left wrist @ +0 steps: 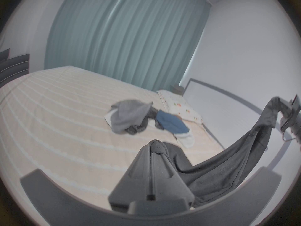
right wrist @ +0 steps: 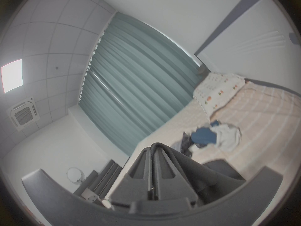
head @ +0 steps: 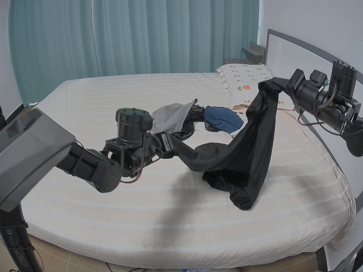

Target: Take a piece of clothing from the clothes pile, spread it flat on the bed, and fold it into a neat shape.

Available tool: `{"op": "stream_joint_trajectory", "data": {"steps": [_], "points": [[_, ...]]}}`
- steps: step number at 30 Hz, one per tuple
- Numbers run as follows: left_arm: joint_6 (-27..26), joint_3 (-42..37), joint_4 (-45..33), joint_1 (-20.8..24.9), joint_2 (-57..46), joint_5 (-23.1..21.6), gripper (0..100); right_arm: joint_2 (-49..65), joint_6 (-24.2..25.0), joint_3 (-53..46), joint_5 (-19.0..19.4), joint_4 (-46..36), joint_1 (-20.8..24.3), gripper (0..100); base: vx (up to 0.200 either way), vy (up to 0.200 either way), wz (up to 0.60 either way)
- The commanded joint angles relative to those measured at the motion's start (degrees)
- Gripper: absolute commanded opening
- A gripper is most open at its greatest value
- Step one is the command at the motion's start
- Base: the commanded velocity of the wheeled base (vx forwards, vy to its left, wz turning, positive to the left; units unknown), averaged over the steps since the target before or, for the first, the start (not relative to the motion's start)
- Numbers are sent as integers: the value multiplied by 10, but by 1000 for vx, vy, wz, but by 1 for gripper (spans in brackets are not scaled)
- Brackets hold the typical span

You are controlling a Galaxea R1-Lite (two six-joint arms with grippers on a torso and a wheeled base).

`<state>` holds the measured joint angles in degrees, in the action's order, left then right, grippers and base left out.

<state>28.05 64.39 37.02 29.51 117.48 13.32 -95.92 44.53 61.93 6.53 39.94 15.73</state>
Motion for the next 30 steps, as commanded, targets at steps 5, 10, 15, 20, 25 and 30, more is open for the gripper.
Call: {"op": "stream_joint_trajectory", "data": {"steps": [5,10,15,20,25,30], "points": [[30,-81,-21,-33,-130,16,0,-4,-3,-63,8,13,1,0,0,0,0],[33,-158,68,-27,-90,13,0,-51,-14,-138,16,37,2,0,0,0,0],[46,-225,186,-26,-46,7,0,-83,-6,-200,16,103,2,0,0,0,0],[90,-252,212,-9,-32,4,0,-105,4,-223,10,132,5,0,0,0,0],[104,-276,212,-6,-32,2,0,-107,9,-241,11,132,5,0,0,0,0],[130,-292,214,-2,-32,1,0,-104,12,-254,11,133,5,0,-120,0,0]]}}
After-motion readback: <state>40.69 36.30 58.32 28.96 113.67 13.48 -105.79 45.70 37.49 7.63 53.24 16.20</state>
